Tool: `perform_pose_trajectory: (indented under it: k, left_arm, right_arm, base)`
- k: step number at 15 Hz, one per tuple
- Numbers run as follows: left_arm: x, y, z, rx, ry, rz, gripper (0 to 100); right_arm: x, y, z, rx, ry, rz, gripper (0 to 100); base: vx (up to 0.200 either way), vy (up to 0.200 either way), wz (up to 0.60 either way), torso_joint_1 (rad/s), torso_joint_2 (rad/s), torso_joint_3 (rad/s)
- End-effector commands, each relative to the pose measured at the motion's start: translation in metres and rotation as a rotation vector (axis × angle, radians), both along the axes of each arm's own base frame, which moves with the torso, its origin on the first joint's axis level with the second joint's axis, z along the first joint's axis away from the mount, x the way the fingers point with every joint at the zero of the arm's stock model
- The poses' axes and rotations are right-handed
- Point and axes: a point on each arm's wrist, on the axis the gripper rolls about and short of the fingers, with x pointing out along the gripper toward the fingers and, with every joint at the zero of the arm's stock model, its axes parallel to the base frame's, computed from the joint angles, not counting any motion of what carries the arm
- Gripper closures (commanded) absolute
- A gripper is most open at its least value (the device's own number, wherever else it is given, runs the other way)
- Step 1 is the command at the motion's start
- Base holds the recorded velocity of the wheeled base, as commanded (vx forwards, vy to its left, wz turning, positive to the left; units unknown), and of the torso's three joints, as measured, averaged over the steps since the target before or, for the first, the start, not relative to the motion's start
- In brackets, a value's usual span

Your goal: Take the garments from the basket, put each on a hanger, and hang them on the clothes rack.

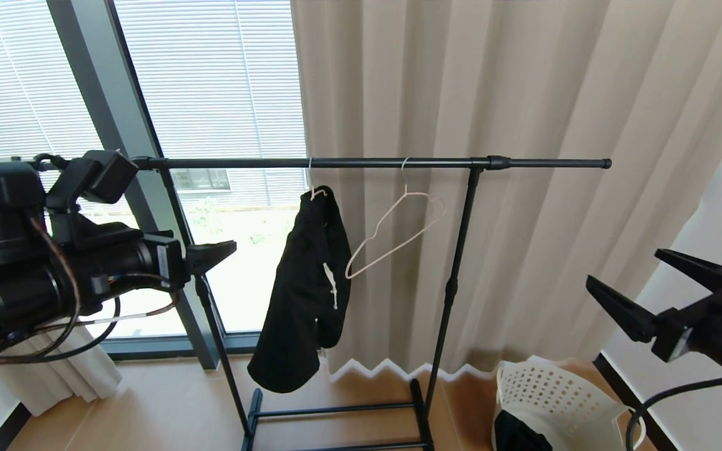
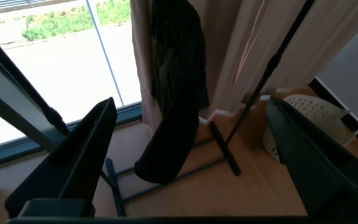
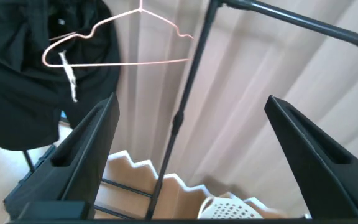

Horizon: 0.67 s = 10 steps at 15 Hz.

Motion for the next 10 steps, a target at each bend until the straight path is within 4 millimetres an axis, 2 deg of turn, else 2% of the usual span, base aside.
perform_pose_trajectory:
  k: [1,3,5,6,7,8,9,10]
  left_arm:
    - [-0.045,0.010,-0.005,-0.015,-0.019,0.001,0]
    - [-0.057,0.012,-0.019,-0.016,-0.012,0.000,0]
    - [-0.079,0.017,-0.033,-0.020,-0.038,-0.005,0]
    - [-0.084,0.017,-0.035,-0.021,-0.039,-0.007,0]
    - [-0.092,0.019,-0.038,-0.022,-0.044,-0.007,0]
    - [-0.094,0.020,-0.038,-0.023,-0.045,-0.007,0]
    - [-0.101,0.022,-0.043,-0.021,-0.041,-0.004,0]
    - [-0.102,0.022,-0.045,-0.019,-0.035,-0.005,0]
  right_arm:
    - [-0.050,-0.009,-0.015,0.000,-0.022,-0.014,0]
    - [-0.061,-0.011,-0.018,0.003,-0.032,-0.013,0]
    - [-0.087,-0.016,-0.024,0.003,0.010,-0.009,0]
    - [-0.093,-0.017,-0.026,0.001,0.022,-0.007,0]
    - [-0.111,-0.020,-0.033,-0.004,0.040,-0.003,0]
    - [-0.114,-0.021,-0.034,-0.004,0.041,-0.003,0]
    - [-0.133,-0.024,-0.046,-0.008,0.066,-0.003,0]
    - [-0.139,-0.025,-0.049,-0.009,0.067,-0.004,0]
  base:
    - [0.000,0.000,0.00,0.000,0.00,0.000]
    - [0.000,0.000,0.00,0.000,0.00,0.000]
    - [0.000,0.000,0.00,0.000,0.00,0.000]
    - [0.000,0.000,0.00,0.000,0.00,0.000]
    - [0.000,0.000,0.00,0.000,0.00,0.000]
    - [0.000,0.000,0.00,0.000,0.00,0.000]
    - [0.000,0.000,0.00,0.000,0.00,0.000]
    - [0.000,0.000,0.00,0.000,0.00,0.000]
